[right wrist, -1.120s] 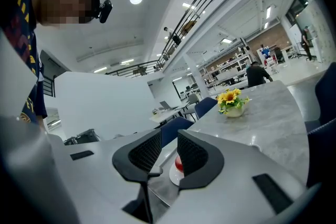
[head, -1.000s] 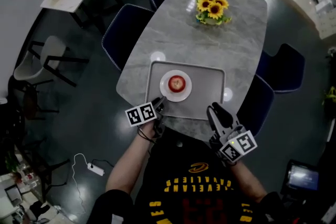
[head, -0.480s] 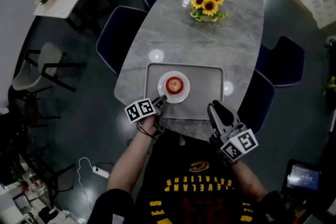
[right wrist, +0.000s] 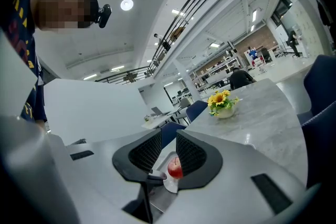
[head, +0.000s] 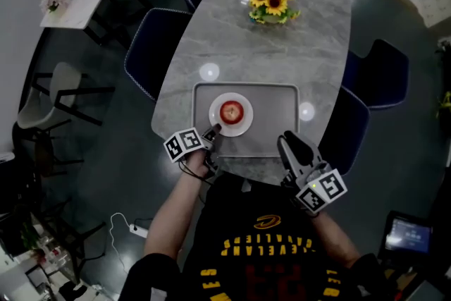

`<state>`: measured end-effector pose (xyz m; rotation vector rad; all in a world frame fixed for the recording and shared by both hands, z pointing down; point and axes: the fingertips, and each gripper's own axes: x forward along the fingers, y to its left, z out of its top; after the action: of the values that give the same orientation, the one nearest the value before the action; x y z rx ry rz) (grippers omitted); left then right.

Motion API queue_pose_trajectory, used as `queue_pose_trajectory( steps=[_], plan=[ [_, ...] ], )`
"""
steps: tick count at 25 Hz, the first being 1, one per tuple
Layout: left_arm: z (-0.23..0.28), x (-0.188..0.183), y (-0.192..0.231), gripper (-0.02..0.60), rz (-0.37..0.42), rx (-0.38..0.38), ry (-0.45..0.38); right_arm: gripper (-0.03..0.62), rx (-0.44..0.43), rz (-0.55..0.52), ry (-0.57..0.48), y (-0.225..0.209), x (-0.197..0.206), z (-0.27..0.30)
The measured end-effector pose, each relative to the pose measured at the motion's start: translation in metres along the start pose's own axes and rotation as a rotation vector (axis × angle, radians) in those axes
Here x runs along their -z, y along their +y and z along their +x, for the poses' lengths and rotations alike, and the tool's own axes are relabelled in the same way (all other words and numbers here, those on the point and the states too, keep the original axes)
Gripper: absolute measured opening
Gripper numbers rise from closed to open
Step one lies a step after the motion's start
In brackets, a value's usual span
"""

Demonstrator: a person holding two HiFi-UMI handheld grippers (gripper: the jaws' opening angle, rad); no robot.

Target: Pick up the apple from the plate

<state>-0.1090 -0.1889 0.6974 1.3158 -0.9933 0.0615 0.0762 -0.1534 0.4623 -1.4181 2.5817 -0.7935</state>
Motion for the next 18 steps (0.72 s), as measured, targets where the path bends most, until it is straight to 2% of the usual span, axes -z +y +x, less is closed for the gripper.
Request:
queue_pose_trajectory(
  steps=[4,8,11,14,18],
  plan=[
    [0.007,0.001,-0.008,0.153,-0.064,0.1,0.052,0.084,0.001,0.01,0.0,0.0,0.001,0.0],
    [0.007,0.0,-0.008,0.152,-0.083,0.131,0.076,0.086,0.009,0.018,-0.001,-0.002,0.003,-0.001],
    [-0.001,-0.004,-0.004,0.152,-0.059,0.121,0.075,0.086,0.015,0.006,0.02,-0.006,0.009,0.0],
    [-0.01,-0.008,0.001,0.152,-0.027,0.098,0.065,0.084,0.016,0.015,0.098,-0.024,0.028,0.006],
    [-0.007,-0.011,-0.001,0.152,-0.001,0.098,0.075,0.084,-0.002,0.165,0.297,-0.062,0.079,0.038]
  ],
)
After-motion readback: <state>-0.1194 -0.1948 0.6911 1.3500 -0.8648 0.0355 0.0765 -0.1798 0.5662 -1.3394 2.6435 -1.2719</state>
